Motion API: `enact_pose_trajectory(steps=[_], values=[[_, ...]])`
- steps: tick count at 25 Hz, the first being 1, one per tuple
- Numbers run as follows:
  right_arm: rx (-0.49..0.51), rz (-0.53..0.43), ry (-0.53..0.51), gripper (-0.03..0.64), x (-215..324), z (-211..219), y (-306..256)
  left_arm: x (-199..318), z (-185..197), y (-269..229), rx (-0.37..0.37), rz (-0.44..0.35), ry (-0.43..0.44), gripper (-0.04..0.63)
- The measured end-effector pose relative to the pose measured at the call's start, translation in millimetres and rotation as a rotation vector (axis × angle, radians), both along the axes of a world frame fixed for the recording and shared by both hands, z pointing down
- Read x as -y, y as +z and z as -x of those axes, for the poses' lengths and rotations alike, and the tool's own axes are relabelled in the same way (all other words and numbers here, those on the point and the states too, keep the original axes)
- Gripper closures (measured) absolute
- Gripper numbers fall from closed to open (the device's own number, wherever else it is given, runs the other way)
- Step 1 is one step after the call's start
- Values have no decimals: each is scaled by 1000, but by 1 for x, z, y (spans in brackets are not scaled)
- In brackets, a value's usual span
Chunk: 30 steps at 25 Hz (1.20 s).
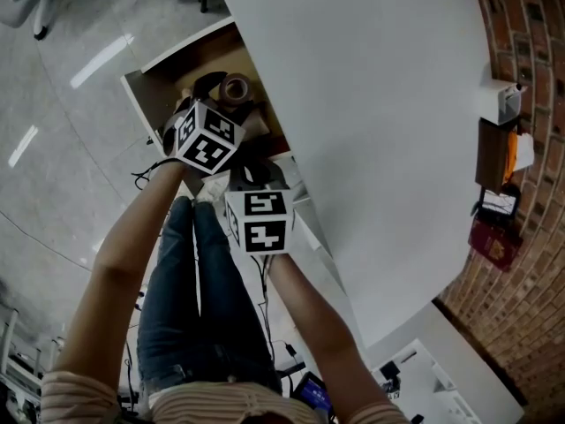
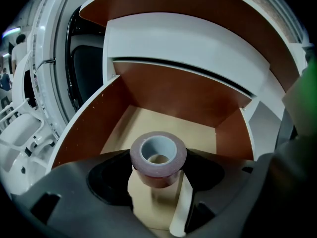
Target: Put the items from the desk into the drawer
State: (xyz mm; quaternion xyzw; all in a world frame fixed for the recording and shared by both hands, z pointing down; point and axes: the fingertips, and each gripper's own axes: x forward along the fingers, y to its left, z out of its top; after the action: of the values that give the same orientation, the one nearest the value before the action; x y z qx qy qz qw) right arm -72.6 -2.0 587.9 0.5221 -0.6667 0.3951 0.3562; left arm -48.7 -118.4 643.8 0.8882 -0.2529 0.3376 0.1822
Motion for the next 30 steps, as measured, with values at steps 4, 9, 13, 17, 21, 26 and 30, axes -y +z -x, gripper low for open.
enact_pose_trajectory(steps=[4, 9, 13, 17, 21, 26, 30], values=[[-2, 15, 12, 600, 3, -4, 5, 7, -6, 7, -16, 14, -6, 281], [-14, 25, 4, 600, 10, -8, 9, 14, -18, 14, -18, 14, 15, 281], [-19, 33, -8, 600, 11, -8, 12, 15, -23, 20, -22, 21, 27, 281], [-16, 53, -4, 600, 8, -6, 16, 14, -23, 27, -27, 30, 34, 281], [-17, 58, -2, 600, 9, -7, 18, 11, -19, 34, -12, 42, 45, 281], [-19, 70, 2, 600, 8, -6, 20, 4, -11, 46, 21, 60, 59, 281], [-21, 71, -1, 600, 8, -5, 21, 3, -10, 48, 31, 41, 69, 281]])
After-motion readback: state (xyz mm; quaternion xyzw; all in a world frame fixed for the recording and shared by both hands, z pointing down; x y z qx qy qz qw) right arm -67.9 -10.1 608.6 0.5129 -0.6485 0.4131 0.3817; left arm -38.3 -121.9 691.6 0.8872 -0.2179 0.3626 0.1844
